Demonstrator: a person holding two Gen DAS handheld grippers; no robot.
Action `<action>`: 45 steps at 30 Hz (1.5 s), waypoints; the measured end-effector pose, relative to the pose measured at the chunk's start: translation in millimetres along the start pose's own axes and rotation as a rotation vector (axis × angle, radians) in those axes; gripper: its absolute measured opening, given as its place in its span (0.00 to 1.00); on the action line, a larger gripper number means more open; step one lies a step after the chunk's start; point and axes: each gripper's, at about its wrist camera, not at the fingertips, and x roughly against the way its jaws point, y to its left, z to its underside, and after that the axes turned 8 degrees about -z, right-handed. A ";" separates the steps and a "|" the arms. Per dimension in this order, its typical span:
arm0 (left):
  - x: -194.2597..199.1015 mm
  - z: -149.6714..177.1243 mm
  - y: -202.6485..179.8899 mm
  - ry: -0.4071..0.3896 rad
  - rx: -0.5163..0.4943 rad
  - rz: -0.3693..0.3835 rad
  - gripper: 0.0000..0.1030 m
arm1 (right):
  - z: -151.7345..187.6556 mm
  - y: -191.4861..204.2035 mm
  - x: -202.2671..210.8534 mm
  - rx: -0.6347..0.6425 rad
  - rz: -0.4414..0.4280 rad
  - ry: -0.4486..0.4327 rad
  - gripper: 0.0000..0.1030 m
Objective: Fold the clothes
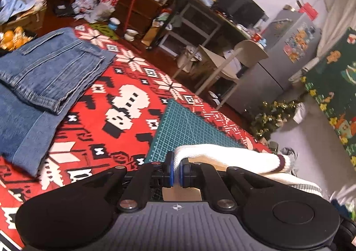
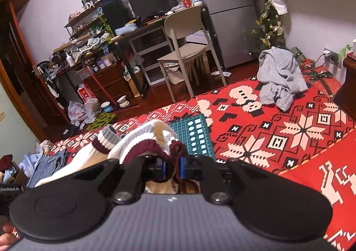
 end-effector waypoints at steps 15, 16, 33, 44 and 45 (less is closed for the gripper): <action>-6.0 13.1 -13.2 0.086 -0.062 0.086 0.05 | -22.3 -5.9 -36.3 0.000 -0.038 -0.011 0.12; -11.2 16.4 -14.1 0.109 -0.066 0.087 0.05 | -20.8 -7.6 -43.5 -0.015 -0.045 0.005 0.12; -20.4 31.2 -25.1 0.231 -0.078 0.241 0.44 | -17.6 -15.8 -83.9 -0.067 -0.124 0.040 0.54; -13.3 4.0 -10.4 0.102 -0.079 0.166 0.58 | -10.6 -8.6 -39.8 -0.061 -0.134 0.088 0.80; -16.6 2.6 -9.9 0.092 -0.094 0.145 0.58 | -8.4 -7.0 -39.9 -0.066 -0.148 0.102 0.81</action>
